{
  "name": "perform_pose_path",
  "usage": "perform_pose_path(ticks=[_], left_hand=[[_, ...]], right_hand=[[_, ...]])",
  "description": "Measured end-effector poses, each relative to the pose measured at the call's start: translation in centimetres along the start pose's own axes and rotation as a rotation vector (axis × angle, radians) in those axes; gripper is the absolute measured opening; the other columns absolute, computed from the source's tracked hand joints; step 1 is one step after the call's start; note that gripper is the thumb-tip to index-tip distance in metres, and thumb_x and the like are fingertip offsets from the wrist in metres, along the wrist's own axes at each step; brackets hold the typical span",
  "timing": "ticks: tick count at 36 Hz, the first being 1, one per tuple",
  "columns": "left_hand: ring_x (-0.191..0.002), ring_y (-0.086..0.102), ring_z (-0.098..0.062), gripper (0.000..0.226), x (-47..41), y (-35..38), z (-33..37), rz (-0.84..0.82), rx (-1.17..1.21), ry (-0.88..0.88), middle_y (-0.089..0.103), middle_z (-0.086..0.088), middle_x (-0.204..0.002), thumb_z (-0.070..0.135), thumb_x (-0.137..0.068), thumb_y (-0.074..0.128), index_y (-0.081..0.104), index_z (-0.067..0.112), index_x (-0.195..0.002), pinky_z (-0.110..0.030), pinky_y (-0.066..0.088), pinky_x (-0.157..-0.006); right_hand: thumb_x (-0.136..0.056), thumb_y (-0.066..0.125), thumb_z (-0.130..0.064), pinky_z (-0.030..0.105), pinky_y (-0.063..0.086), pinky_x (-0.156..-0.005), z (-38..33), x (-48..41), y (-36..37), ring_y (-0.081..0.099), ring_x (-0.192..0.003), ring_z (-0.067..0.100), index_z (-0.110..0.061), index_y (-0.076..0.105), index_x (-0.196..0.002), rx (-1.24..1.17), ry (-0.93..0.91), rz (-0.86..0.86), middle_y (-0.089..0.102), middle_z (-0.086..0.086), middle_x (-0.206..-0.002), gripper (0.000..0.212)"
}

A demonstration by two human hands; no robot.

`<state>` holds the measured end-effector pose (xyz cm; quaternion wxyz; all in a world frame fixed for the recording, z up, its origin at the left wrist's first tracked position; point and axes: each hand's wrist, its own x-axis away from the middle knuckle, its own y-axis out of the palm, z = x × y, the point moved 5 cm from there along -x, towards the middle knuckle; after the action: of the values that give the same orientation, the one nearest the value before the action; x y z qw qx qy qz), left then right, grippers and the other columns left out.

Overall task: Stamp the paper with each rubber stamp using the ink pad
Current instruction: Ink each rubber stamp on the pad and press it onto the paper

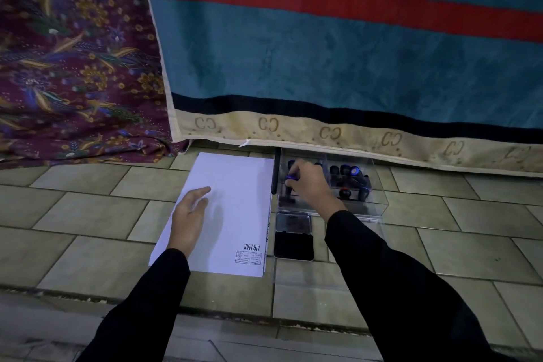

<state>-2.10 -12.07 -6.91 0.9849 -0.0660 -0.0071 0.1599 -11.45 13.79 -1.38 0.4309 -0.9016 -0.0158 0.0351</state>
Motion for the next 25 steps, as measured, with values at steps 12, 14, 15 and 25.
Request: perform_pose_path(ticks=[12,14,15,25], left_hand=[[-0.14,0.019,0.009,0.069,4.6,7.7,1.6,-0.477,-0.643,0.52,0.039,0.025,-0.144,0.074,-0.074,0.058,0.051,0.036,-0.131,-0.023,0.006,-0.118],[-0.14,0.019,0.006,0.089,5.1,8.9,1.2,-0.522,-0.723,0.569,0.04,0.018,-0.147,0.084,-0.066,0.053,0.048,0.031,-0.137,-0.026,0.004,-0.119],[-0.14,0.019,0.005,0.094,5.2,9.3,1.0,-0.529,-0.75,0.591,0.04,0.016,-0.148,0.087,-0.064,0.052,0.047,0.029,-0.138,-0.027,0.004,-0.119],[-0.14,0.021,0.006,0.083,5.5,10.0,0.3,-0.464,-0.823,0.624,0.045,0.022,-0.143,0.085,-0.063,0.053,0.053,0.035,-0.13,-0.032,0.003,-0.12]], right_hand=[[-0.077,0.074,-0.01,0.023,0.057,-0.082,-1.1,9.5,-3.4,0.068,-0.082,0.017,-0.012,0.069,-0.106,-0.156,-0.199,0.067,0.067,0.008,-0.1,0.029],[-0.077,0.074,-0.009,0.027,0.056,-0.085,-0.9,11.2,-2.9,0.067,-0.087,0.019,-0.01,0.069,-0.106,-0.099,-0.243,0.045,0.067,0.01,-0.102,0.03],[-0.076,0.074,-0.009,0.027,0.056,-0.085,-0.8,11.8,-2.7,0.067,-0.087,0.019,-0.009,0.069,-0.107,-0.081,-0.262,0.035,0.068,0.01,-0.102,0.03],[-0.079,0.072,-0.01,0.028,0.056,-0.082,-0.5,13.8,-2.0,0.065,-0.087,0.019,-0.007,0.068,-0.109,-0.065,-0.321,-0.001,0.067,0.01,-0.1,0.029]])
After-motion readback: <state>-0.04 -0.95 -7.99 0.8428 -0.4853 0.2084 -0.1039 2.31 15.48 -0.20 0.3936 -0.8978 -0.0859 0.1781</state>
